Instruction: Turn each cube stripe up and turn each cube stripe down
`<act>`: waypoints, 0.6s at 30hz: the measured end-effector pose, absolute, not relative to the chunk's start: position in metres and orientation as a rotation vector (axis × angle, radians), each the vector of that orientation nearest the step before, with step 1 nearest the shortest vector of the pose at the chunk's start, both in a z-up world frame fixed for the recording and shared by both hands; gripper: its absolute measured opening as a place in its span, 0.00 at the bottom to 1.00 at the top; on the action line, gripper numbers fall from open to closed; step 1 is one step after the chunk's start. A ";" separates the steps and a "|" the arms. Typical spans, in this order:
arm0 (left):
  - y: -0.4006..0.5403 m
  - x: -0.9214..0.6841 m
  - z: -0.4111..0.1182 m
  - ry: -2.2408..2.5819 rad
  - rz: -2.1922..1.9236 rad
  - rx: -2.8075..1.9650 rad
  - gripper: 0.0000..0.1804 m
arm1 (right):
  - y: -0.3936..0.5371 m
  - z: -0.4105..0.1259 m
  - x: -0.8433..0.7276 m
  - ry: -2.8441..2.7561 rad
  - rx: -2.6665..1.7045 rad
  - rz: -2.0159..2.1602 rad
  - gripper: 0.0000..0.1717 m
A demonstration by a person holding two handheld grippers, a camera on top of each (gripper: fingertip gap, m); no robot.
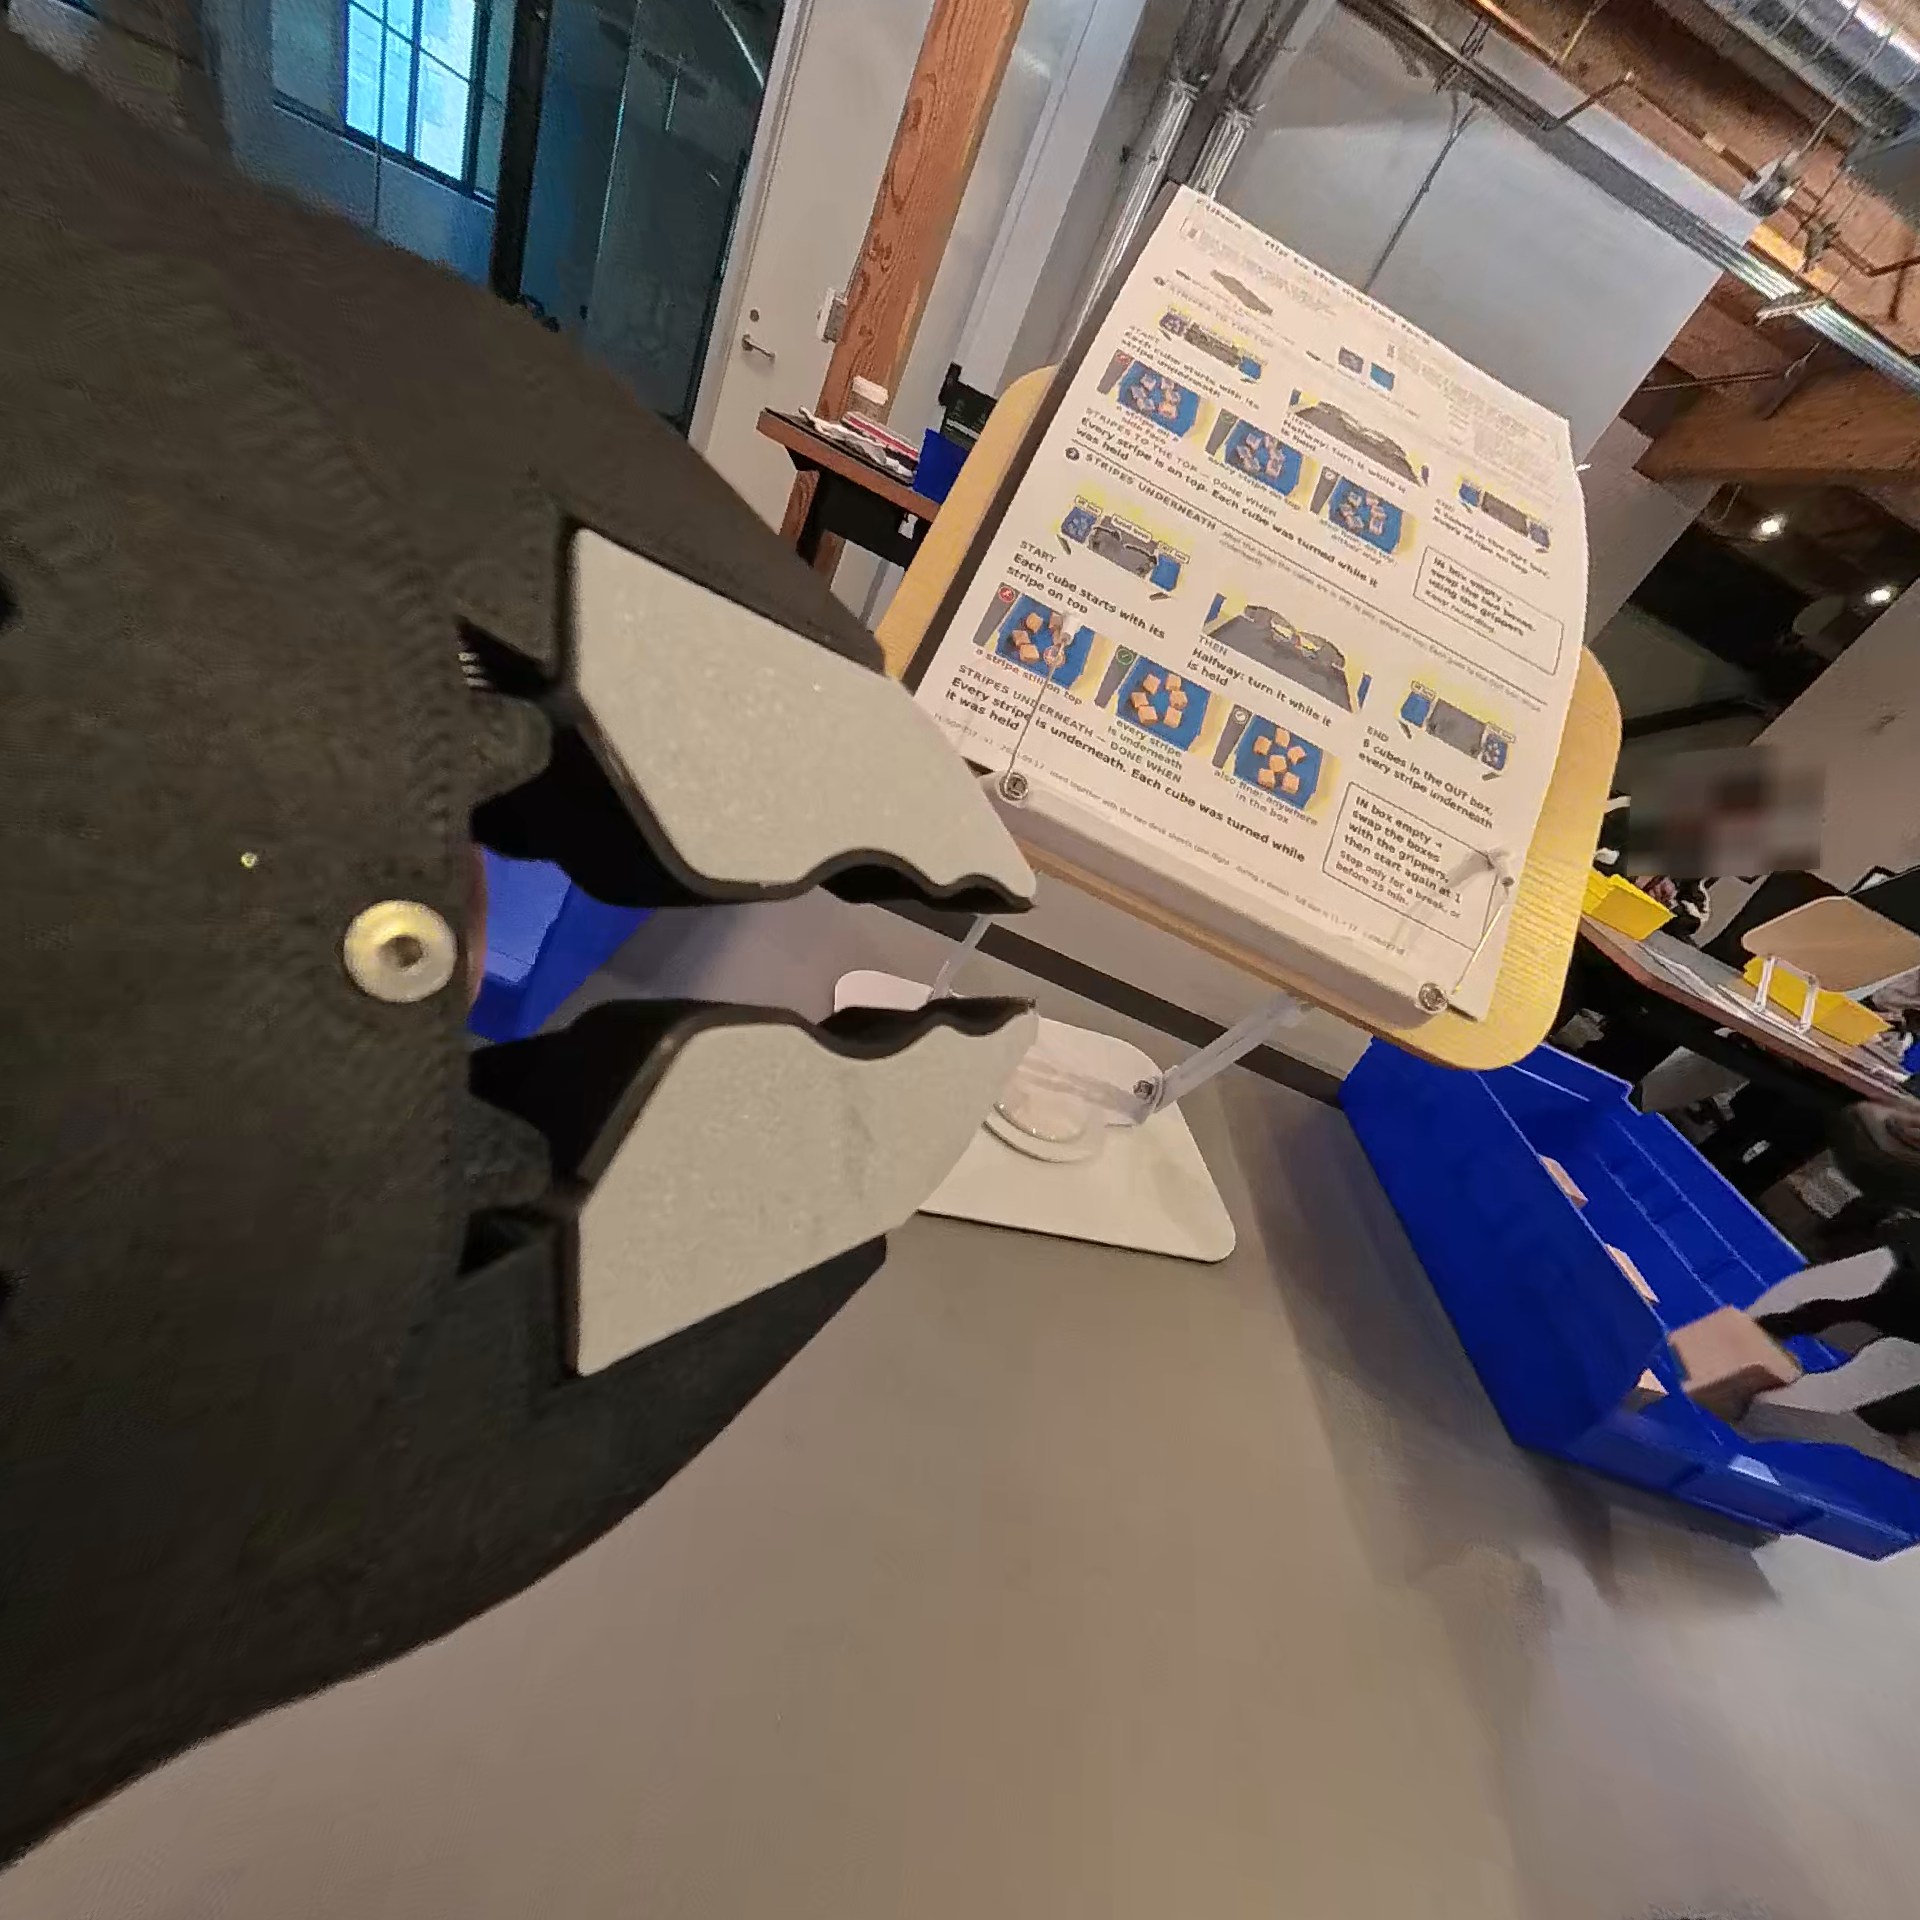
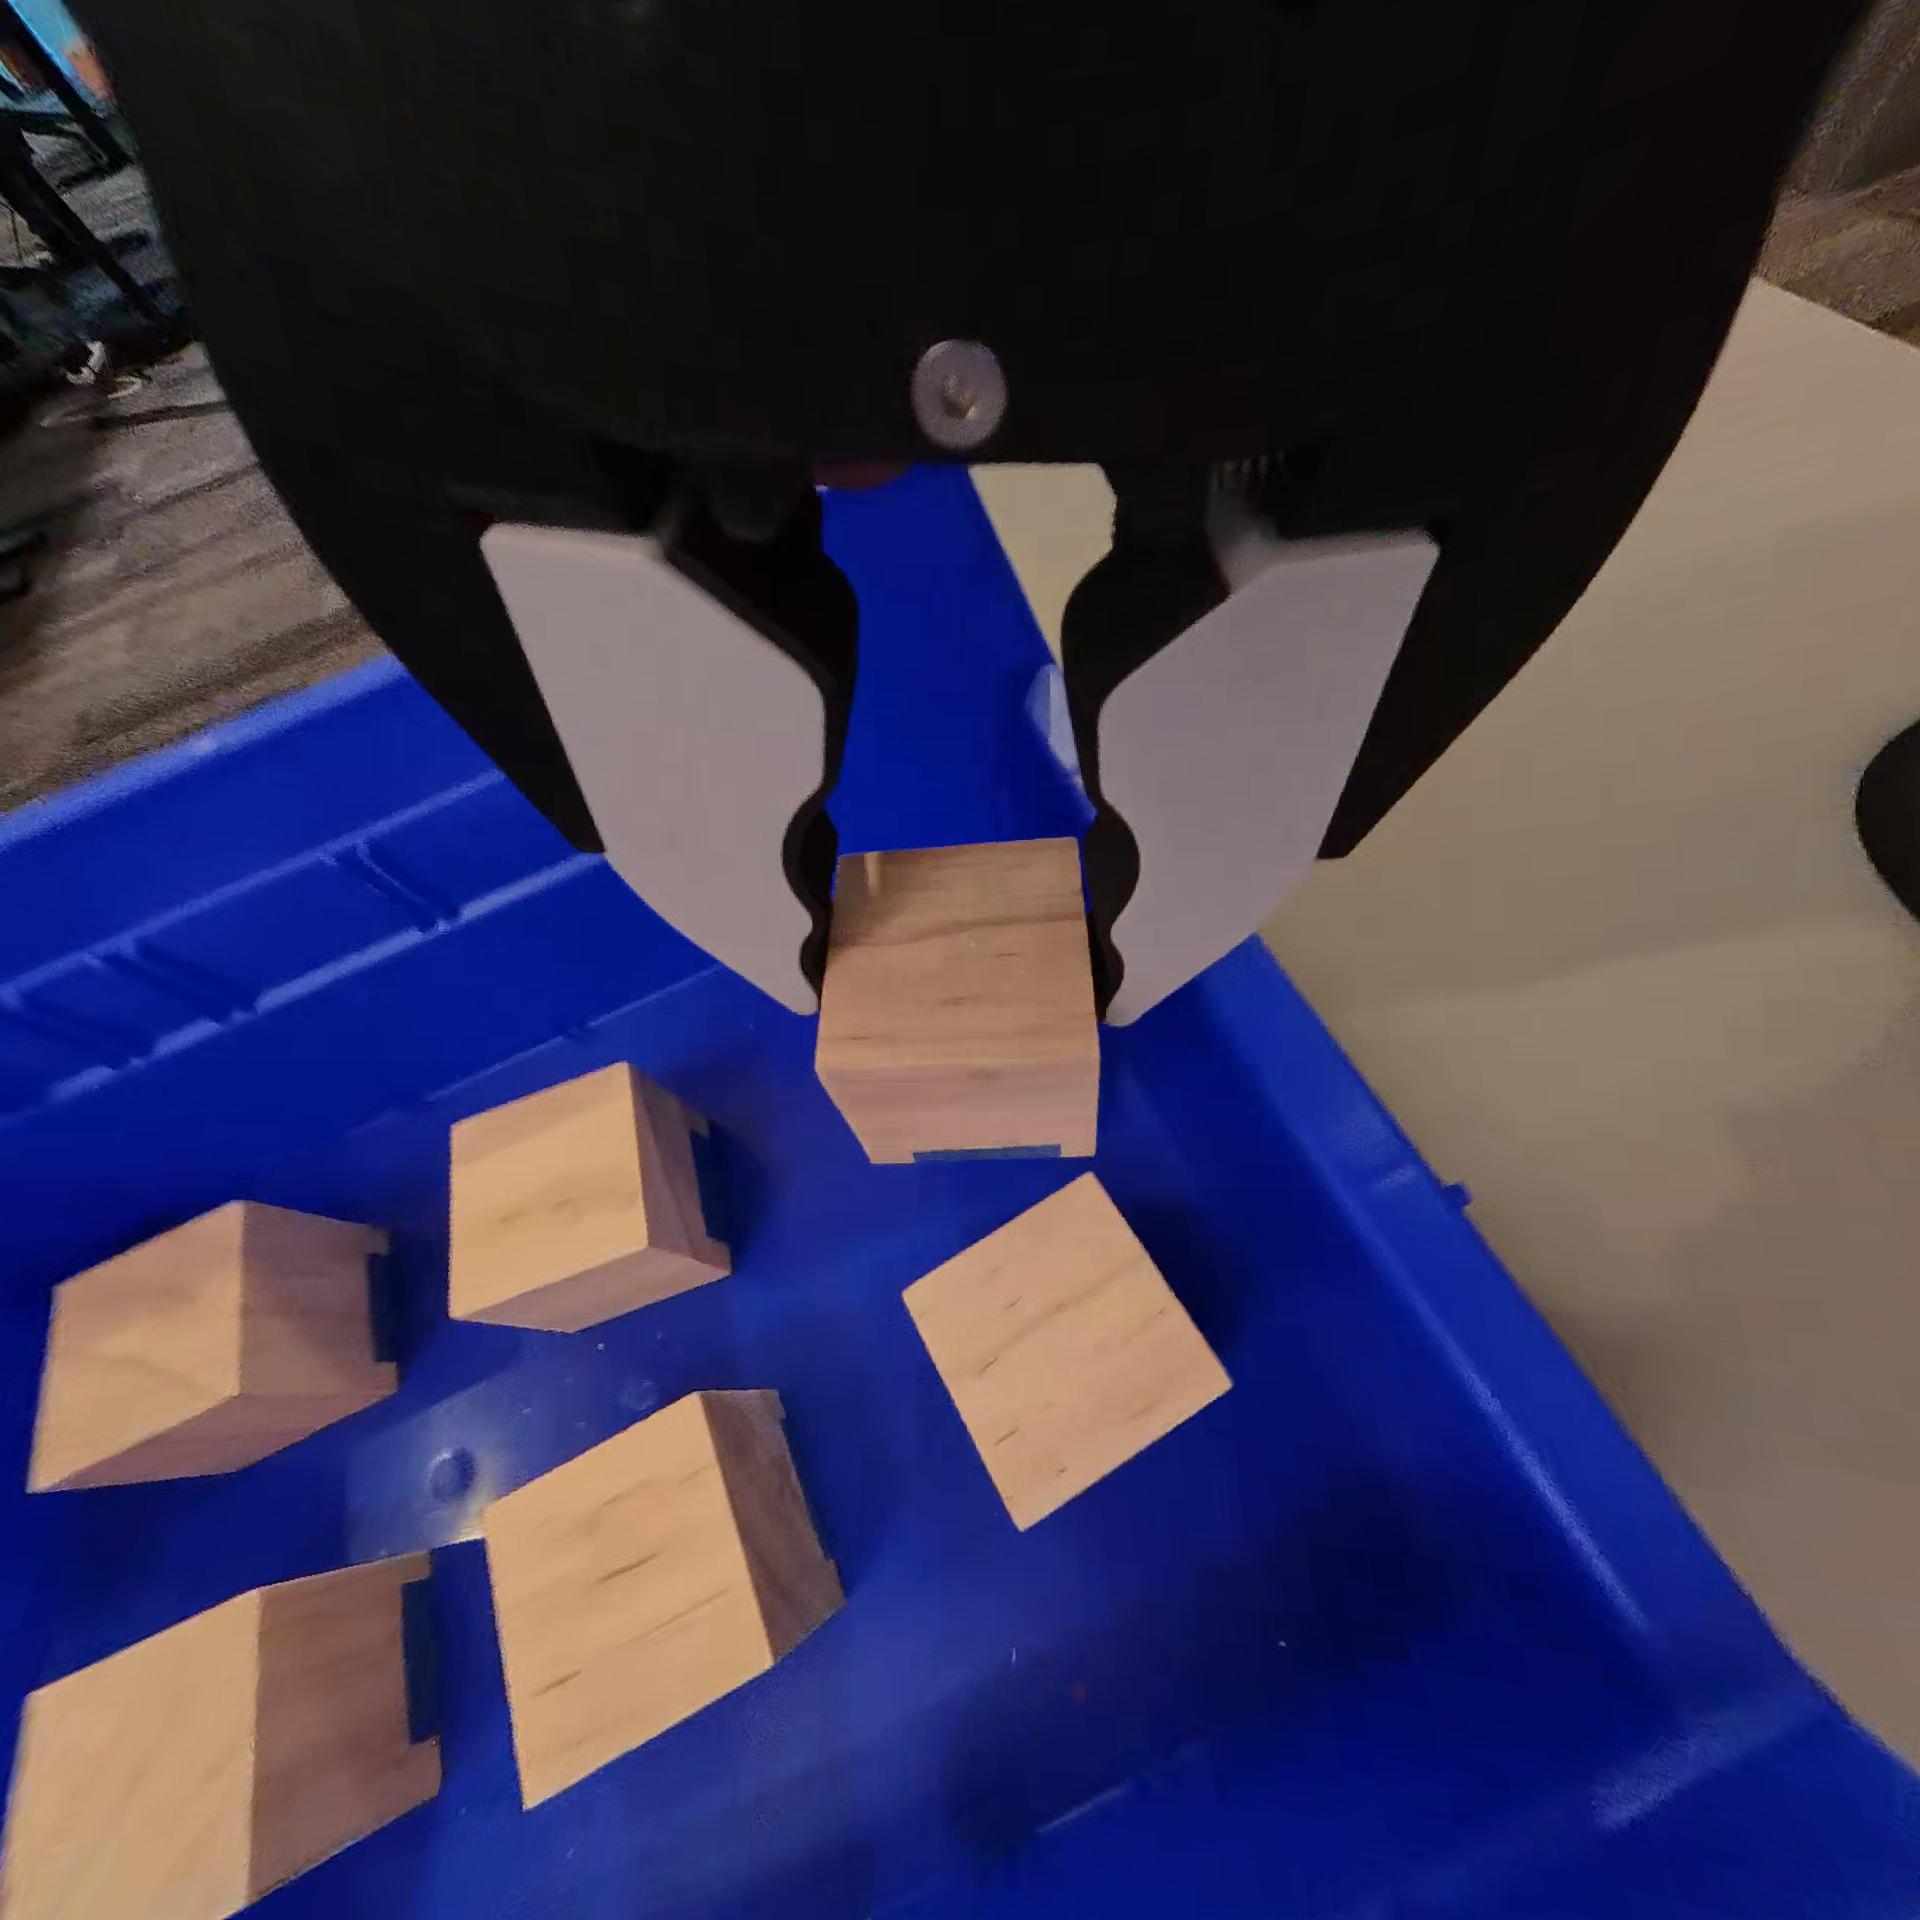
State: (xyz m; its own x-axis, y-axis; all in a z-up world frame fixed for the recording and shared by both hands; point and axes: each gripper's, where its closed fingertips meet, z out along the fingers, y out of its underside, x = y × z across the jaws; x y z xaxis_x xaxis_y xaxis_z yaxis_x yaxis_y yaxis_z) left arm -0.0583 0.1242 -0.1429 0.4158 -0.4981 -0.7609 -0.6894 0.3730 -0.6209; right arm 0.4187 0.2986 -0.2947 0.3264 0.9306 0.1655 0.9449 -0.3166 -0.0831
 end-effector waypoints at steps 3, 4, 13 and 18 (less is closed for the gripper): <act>0.126 -0.058 -0.144 1.231 0.176 -1.283 0.08 | 0.304 -0.314 0.429 -1.790 -2.473 -0.215 0.27; 0.126 -0.058 -0.145 1.234 0.177 -1.284 0.08 | 0.305 -0.319 0.434 -1.828 -2.480 -0.257 0.27; 0.123 -0.058 -0.145 1.244 0.197 -1.300 0.09 | 0.323 -0.282 0.438 -1.819 -2.426 -0.526 0.51; 0.123 -0.080 -0.144 1.163 0.185 -1.358 0.07 | 0.296 -0.180 0.386 -1.585 -2.160 -0.463 0.35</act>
State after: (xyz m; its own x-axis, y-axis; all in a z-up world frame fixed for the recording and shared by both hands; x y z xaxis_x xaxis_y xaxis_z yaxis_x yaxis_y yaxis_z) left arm -0.0797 0.1228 -0.1438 0.4745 -0.4986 -0.7254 -0.6988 0.2878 -0.6549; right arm 0.3862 0.2957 -0.1797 0.2948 0.8156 0.4979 0.9554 -0.2620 -0.1365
